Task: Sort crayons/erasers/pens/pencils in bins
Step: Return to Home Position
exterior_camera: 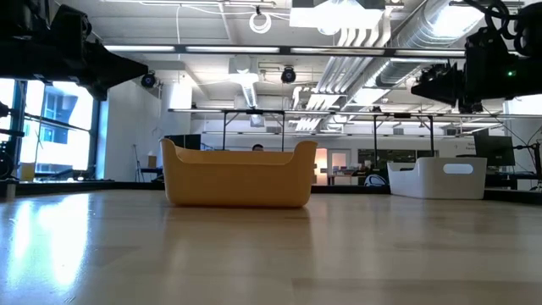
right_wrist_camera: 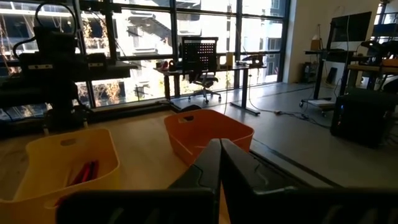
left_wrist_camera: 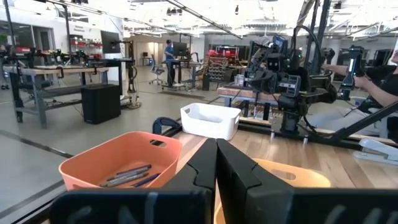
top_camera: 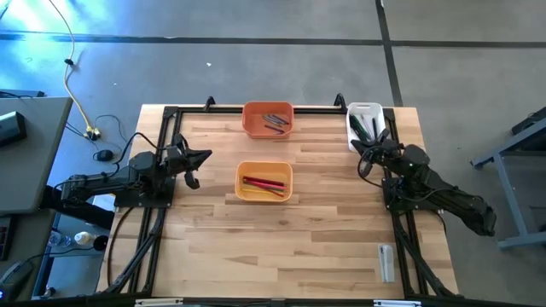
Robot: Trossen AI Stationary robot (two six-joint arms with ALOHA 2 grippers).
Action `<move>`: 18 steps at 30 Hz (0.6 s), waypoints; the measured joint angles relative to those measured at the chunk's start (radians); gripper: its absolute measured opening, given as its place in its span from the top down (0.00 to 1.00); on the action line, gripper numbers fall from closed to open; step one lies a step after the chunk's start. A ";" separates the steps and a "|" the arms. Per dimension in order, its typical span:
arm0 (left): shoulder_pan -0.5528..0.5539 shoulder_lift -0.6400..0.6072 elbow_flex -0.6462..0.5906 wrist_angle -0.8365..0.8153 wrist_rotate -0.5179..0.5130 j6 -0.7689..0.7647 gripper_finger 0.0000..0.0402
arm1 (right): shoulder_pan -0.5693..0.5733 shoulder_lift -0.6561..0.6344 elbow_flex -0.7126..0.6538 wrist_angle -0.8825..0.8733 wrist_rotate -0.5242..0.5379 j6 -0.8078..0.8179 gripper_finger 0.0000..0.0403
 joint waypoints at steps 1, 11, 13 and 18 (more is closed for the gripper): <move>0.000 0.000 0.000 0.000 0.000 0.000 1.00 | 0.000 0.000 0.000 -0.006 0.000 0.000 1.00; 0.000 0.000 0.000 0.000 0.000 0.000 1.00 | 0.000 0.000 0.000 -0.050 0.000 0.000 1.00; 0.000 0.000 0.000 0.000 0.000 0.000 1.00 | 0.000 0.000 0.000 -0.055 0.000 0.000 1.00; 0.000 0.000 0.000 0.000 0.000 0.000 1.00 | 0.000 0.000 0.000 -0.060 0.000 0.000 1.00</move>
